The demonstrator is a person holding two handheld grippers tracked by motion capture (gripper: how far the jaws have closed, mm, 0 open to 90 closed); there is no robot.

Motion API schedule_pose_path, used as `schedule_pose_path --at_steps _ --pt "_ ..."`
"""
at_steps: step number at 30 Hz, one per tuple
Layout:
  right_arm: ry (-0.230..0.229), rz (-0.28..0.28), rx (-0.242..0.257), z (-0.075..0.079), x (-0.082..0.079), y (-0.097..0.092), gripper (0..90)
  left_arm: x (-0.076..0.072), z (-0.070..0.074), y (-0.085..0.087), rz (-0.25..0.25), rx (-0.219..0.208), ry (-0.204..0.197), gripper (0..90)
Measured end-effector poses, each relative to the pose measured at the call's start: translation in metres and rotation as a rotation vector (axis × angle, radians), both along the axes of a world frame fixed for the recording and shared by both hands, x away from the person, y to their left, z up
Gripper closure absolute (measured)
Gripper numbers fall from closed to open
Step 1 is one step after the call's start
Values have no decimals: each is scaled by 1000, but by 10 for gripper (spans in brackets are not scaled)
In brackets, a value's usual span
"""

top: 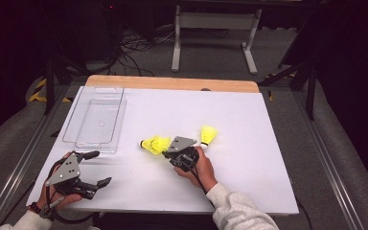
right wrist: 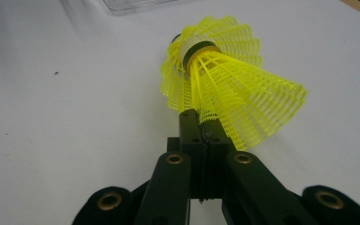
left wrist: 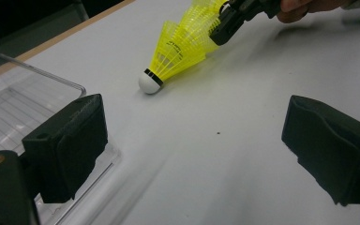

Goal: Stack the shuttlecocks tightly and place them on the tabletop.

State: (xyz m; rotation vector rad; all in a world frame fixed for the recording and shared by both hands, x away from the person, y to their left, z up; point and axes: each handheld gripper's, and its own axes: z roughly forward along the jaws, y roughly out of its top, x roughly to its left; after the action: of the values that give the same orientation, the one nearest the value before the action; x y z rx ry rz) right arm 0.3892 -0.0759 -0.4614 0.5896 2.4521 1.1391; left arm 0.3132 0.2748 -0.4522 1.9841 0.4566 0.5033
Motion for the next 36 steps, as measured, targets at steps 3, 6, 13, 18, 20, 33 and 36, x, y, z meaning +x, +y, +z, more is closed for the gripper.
schedule_pose_path --at_steps 3,6,13,18,20,33,36 --pt "-5 1 11 4 0 0 900 0 0 0 2 2 -1 78" --pt "-9 0 4 4 -1 0 900 0 0 0 2 2 0 78" --pt "5 -9 -62 4 2 -4 894 0 0 0 2 15 1 78" --pt "6 -6 -66 4 4 -4 890 0 -1 -2 2 14 7 79" --pt "3 5 -62 6 3 -3 894 1 -1 -2 1 16 11 79" --pt "35 9 -14 2 13 2 871 1 -3 -4 -9 23 18 81" --pt "31 3 -28 0 13 4 853 2 -3 -4 -10 24 17 81"
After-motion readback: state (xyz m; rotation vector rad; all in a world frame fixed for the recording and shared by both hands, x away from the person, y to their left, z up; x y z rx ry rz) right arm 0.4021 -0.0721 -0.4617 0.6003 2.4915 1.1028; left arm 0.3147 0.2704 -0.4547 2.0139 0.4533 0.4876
